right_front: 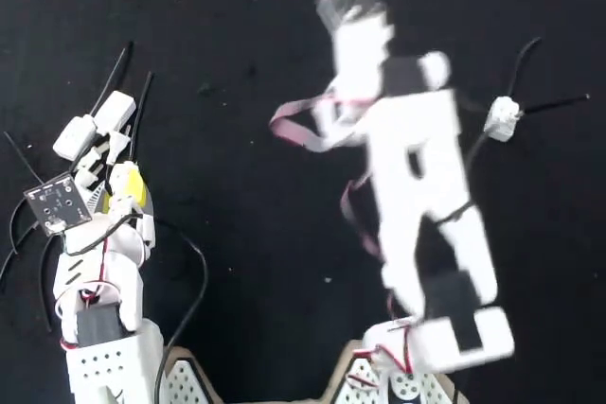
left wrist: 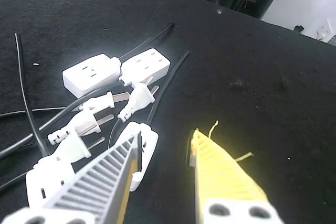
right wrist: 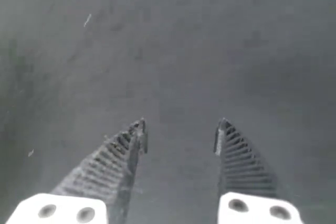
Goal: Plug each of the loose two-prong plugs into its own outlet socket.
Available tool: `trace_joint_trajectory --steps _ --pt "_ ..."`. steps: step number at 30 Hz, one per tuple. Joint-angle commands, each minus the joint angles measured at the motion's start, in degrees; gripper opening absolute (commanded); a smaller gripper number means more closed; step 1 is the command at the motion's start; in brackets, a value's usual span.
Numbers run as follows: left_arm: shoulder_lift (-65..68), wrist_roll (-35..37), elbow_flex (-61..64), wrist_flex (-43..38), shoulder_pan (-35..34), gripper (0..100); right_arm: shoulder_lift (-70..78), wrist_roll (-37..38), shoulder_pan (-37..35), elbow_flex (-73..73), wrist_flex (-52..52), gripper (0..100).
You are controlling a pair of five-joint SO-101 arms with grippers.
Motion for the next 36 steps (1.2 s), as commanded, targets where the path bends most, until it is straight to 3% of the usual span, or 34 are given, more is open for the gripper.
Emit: trace_joint_trajectory --steps 1,10,15,24,30,36 --pt "-0.7 1.0 0.0 -0.9 0.8 17 -7.4 -2.4 -8.3 19.0 -12.1 20.1" --pt "-0.6 0.6 -0.7 -0.6 0.1 17 -8.3 -4.3 -12.0 39.3 -36.2 20.4" --pt "-0.3 -4.8 -7.2 1.5 -2.5 17 -8.7 -4.0 -12.0 48.3 -49.3 20.2" --pt "6.2 -12.8 -28.9 15.9 -8.0 18 -8.7 -0.4 -12.0 49.2 -49.9 20.1" --pt "27.3 -20.0 -34.2 16.7 -8.1 18 -8.7 -0.2 -12.0 49.2 -49.9 20.1" --pt "51.1 -22.9 -46.2 25.5 -13.2 20 -8.7 -0.2 -12.0 49.0 -49.9 20.1"
